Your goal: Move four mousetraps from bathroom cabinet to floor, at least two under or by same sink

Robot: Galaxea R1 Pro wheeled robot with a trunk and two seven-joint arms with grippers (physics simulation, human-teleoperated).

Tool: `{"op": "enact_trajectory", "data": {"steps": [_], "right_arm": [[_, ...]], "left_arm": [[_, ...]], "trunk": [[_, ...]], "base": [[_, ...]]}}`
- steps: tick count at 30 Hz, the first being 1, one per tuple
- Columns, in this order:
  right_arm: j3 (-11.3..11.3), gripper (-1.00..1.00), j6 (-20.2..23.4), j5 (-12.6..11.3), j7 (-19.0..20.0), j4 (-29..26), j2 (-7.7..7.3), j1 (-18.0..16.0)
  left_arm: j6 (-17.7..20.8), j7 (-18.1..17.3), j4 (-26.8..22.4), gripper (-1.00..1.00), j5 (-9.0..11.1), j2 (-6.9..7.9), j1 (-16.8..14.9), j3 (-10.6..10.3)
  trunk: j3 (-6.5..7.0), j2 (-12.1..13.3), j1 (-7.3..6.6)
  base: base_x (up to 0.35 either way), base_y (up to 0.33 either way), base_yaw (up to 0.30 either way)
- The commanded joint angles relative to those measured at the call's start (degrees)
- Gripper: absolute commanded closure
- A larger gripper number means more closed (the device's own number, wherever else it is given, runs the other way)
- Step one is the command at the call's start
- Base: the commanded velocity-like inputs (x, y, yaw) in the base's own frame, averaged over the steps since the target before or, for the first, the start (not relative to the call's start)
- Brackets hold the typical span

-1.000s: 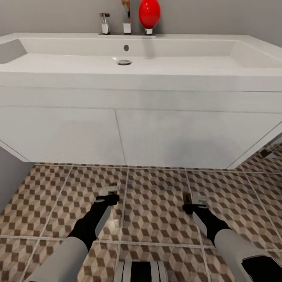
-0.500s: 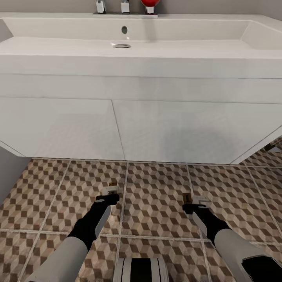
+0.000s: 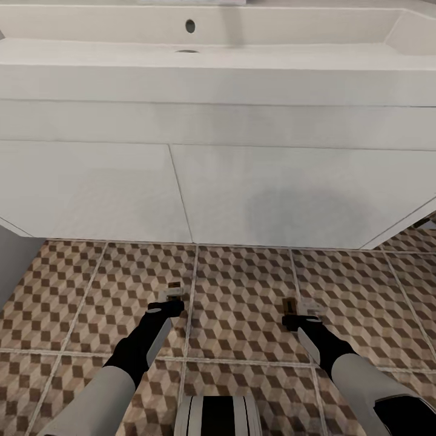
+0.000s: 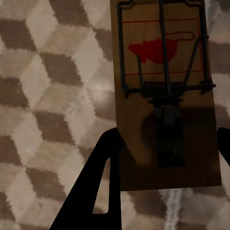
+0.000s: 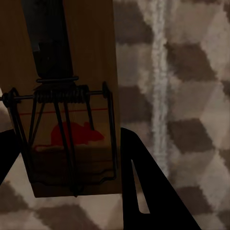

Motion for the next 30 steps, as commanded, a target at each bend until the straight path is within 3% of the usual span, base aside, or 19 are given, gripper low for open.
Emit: {"op": "enact_trajectory", "data": {"steps": [1,16,30], "right_arm": [[0.47,1.0,0.3,-0.73,-0.44,-0.18,-0.06,0.0],[0.58,1.0,0.3,-0.73,-0.4,-0.24,0.02,0.0],[0.5,1.0,0.3,-0.73,-0.4,-0.24,-0.05,0.0]], "left_arm": [[0.21,0.59,-0.09,1.0,0.53,0.04,-0.02,-0.26],[0.35,0.73,0.18,1.0,0.51,-0.06,-0.02,-0.38],[1.1,0.74,0.2,1.0,0.35,0.04,-0.02,-0.44]], "trunk": [[-0.04,-0.01,-0.01],[-0.04,-0.01,-0.01],[-0.04,-0.01,-0.01]], "base": [[0.0,0.0,0.0],[0.015,0.0,0.0],[0.294,0.0,0.0]]}}
